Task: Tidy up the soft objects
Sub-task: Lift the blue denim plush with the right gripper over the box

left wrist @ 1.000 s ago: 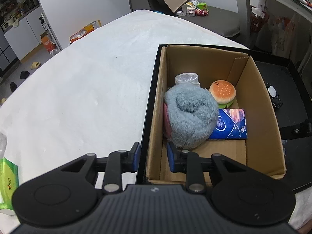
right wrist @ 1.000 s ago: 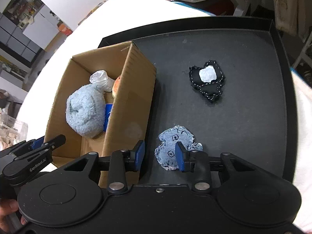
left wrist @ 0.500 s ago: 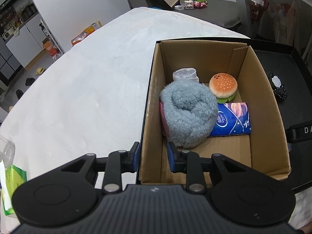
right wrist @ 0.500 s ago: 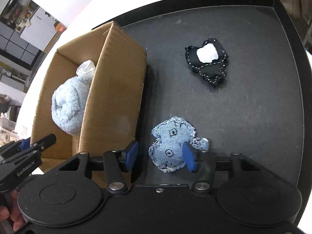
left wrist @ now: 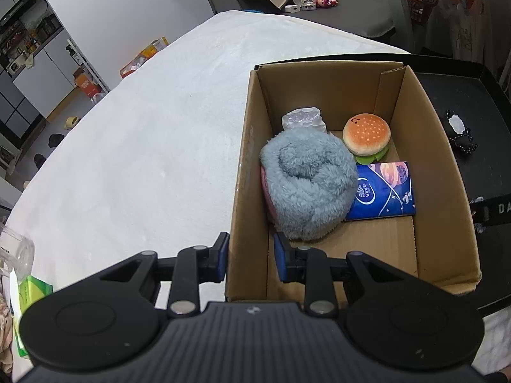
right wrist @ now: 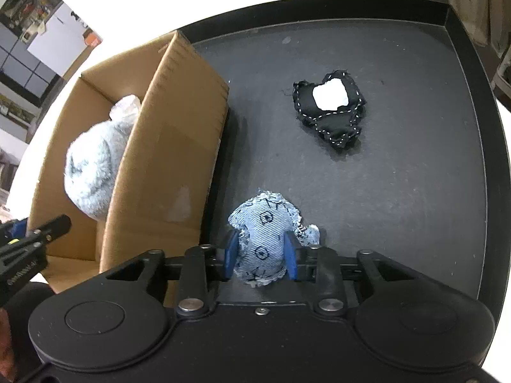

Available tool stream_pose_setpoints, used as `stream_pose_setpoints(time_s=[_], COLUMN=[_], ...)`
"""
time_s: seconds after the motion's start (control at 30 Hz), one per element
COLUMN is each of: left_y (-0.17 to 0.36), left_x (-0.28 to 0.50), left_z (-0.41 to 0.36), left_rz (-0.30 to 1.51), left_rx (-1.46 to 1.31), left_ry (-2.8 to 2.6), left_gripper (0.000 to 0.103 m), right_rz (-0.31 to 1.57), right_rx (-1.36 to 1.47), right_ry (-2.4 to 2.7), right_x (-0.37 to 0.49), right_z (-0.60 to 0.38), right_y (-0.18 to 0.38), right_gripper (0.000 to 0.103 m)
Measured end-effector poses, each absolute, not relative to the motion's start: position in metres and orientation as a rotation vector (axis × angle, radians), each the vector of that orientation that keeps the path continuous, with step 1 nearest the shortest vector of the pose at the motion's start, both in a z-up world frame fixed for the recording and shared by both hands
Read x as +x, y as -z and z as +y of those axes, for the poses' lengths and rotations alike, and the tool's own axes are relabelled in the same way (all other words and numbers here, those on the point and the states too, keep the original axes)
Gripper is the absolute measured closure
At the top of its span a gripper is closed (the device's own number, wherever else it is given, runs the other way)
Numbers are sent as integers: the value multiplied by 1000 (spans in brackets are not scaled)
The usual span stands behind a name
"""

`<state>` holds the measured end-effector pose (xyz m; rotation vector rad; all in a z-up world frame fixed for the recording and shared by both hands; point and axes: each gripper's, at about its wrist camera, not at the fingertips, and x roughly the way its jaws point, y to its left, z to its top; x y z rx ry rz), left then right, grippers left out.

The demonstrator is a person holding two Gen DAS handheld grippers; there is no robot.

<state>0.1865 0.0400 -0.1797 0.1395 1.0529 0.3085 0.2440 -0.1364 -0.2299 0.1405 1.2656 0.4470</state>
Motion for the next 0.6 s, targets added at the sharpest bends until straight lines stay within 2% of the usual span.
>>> stream_pose_setpoints(time_s=[0.6], left_y=[178], left_x=[184], left_z=[45], left_rz=[1066], left_rx=[115], left_ry=[-291], left_gripper=[75], right_rz=[1238], right_rx=[209], right_ry=[-439], right_x=[244], right_z=[-143], right_y=[189], right_gripper=[74])
